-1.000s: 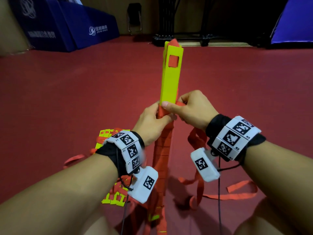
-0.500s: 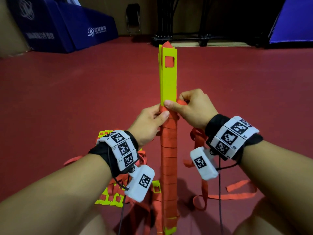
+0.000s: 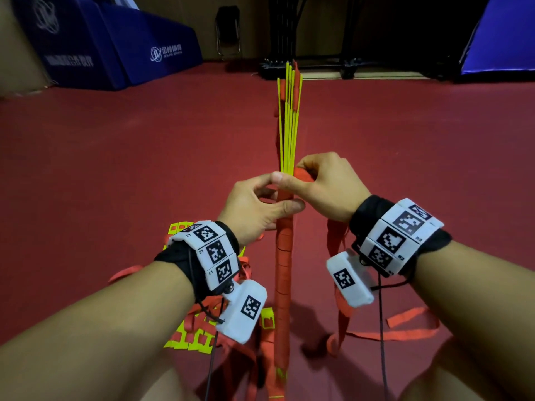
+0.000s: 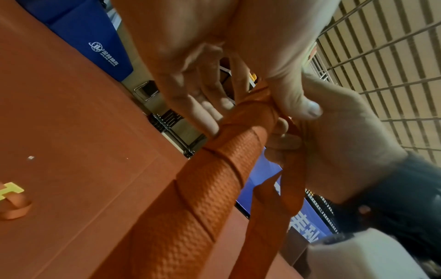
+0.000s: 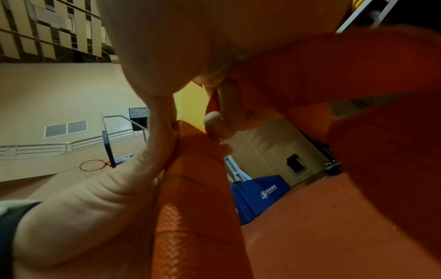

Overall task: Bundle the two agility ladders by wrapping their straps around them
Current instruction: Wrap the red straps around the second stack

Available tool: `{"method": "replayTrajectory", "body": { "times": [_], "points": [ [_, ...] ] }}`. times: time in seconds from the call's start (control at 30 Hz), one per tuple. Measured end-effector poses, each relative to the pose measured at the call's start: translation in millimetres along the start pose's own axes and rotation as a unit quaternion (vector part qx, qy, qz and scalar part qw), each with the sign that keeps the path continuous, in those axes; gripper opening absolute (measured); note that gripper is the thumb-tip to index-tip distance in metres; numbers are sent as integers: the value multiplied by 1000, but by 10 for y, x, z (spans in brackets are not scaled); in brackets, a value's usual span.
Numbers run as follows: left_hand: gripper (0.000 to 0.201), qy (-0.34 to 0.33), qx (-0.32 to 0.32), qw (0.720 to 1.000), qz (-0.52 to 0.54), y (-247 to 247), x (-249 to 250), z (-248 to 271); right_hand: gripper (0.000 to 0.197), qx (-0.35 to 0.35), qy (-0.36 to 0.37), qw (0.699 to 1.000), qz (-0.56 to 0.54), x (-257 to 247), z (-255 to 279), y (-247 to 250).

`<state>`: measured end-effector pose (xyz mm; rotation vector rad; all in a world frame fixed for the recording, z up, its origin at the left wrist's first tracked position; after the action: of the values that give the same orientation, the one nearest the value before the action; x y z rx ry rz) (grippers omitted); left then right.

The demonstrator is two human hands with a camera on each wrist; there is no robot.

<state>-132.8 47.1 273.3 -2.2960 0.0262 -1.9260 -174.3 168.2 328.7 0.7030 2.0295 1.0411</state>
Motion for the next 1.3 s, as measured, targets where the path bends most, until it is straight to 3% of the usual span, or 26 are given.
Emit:
{"method": "replayTrajectory", "body": {
  "times": [0.13, 0.2, 0.3, 0.37, 0.5, 0.63, 0.77, 0.93, 1.07, 1.2, 1.3],
  "points": [
    [25, -23, -33, 999, -20, -61, 51, 16, 62, -6, 26, 999, -27, -31, -17, -20],
    [28, 5, -37, 999, -10, -78, 25, 26, 57, -12, 29, 998, -60, 16, -28, -31],
    [9, 59, -16, 997, 43, -25, -48, 19, 46, -25, 9, 995, -95, 170, -59, -57],
    [3, 61, -6, 996, 58, 5, -48, 19, 44, -33, 1, 993, -113, 239, -65, -85],
    [19, 42, -15, 998, 42, -12, -51, 31, 37, -48, 3, 992, -118, 216, -57, -132],
    [20, 40, 6, 995, 87, -25, -14, 37, 40, -35, -11, 988, -148, 235, -67, -114],
    [19, 24, 39, 995, 88, 45, 29, 22, 23, -42, 8, 979, -199, 166, -42, -108],
    [18, 36, 51, 993, 98, 68, 19, 31, 28, -43, 23, 984, -171, 145, -73, -146],
    [17, 34, 50, 993, 104, 59, 30, 33, 38, -90, -14, 984, -153, 190, -46, -236],
    [11, 43, 45, 992, 114, 26, 47, 61, 84, -114, -92, 967, -210, 310, -61, -346],
    [11, 55, 33, 991, 118, -1, 34, 65, 73, -113, -112, 970, -183, 382, -55, -368]
  ]
}}
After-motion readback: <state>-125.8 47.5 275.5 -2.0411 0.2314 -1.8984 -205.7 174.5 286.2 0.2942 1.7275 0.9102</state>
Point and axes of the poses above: each hand's wrist, its own z-axis away from the middle knuckle, its own y-axis out of the back of the hand, x = y × z, the point moved 9 cm from there along -z, towards the middle knuckle, and after that the axes turned 15 degrees about z, right-handed, at the moved point
